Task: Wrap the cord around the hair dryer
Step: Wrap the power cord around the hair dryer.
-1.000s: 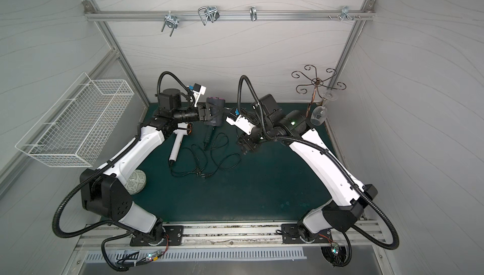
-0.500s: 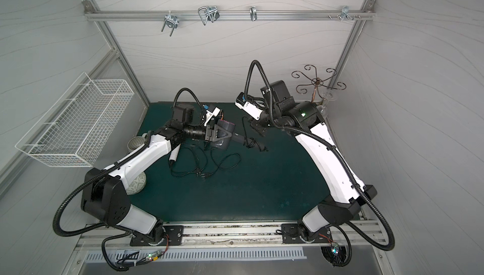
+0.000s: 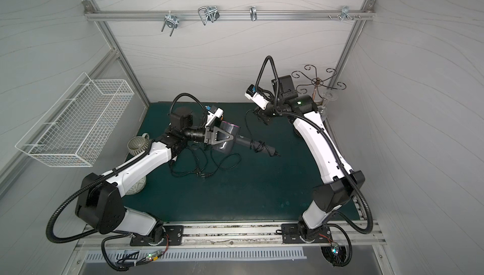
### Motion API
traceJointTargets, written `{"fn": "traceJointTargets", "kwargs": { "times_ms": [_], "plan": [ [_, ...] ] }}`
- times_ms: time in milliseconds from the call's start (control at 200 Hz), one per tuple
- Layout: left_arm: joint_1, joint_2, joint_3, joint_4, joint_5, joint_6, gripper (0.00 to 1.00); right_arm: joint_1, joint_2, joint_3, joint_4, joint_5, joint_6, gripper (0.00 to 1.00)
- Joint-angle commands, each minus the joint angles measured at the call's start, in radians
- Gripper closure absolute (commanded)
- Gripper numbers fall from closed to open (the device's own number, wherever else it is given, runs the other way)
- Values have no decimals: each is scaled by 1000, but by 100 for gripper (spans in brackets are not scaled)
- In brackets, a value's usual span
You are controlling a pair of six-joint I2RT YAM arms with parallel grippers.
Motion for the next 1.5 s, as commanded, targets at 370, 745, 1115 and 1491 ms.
{"fn": "traceJointTargets", "kwargs": {
  "times_ms": [370,745,1115,1491],
  "plan": [
    [-3,11,136,537,68,-352,100,-180,99,-135,276,-488,183,100],
    [61,125,257,792,7,-571,100,-268,60,-342,500,-599,467,100],
    [109,209,332,943,-72,-710,100,-272,-30,-516,649,-613,681,100],
    [141,246,325,987,-171,-744,100,-269,-94,-683,891,-617,940,100]
  ]
}}
